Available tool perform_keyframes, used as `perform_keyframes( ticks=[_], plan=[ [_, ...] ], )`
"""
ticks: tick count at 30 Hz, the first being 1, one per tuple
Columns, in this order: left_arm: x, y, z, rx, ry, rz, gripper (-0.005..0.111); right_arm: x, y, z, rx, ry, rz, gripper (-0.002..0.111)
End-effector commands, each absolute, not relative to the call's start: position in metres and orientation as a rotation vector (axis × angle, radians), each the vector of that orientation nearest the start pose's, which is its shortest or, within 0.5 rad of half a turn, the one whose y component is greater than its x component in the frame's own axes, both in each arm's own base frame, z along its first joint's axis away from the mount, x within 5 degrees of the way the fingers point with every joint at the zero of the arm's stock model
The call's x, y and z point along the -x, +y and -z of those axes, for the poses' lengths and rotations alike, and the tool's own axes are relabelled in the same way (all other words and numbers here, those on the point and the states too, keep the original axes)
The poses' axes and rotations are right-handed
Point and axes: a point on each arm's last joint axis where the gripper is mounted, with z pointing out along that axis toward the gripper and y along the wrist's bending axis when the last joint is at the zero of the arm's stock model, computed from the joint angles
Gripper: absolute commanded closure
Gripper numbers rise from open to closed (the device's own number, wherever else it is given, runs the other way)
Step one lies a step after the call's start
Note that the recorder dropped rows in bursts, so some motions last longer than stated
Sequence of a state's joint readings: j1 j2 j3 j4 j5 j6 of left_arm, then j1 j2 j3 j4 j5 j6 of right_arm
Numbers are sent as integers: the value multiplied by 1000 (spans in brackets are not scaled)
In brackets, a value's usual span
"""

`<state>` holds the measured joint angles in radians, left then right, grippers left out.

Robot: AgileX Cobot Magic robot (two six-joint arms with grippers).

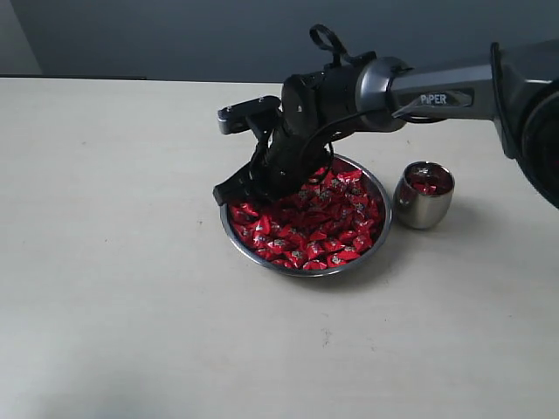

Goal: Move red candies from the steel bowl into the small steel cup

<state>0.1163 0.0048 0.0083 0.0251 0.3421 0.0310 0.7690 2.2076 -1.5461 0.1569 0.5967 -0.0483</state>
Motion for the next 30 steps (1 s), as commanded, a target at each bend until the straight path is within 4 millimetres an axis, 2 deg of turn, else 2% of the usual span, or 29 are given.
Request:
perform_keyframes(
  ticks=[1,4,6,15,20,22,26,27,30],
  plan=[
    [-53,7,-183,55,1821,-124,106,-329,318,-128,939,2598,-232,109],
    [-53,7,-183,55,1821,-124,106,-330,317,-129,919,2603,-219,109],
    [-53,7,-183,55,1821,-124,106,-329,317,-136,916,2596,-223,109],
    [-53,7,-183,55,1821,-124,106,-319,307,-207,881,2518,-273,109],
    [-53,7,-183,55,1821,-124,106,-313,288,-229,967,2510,-92,109],
    [-53,7,-183,55,1821,-124,106,-311,278,-235,947,2509,-4,109],
    [-53,7,-183,55,1821,-124,106,-312,243,-243,837,2523,85,109],
    [-53,7,-183,55,1821,-124,106,-313,221,-240,778,2558,92,109],
    [-53,7,-183,55,1821,-124,106,-311,180,-231,660,2596,96,109]
  ],
)
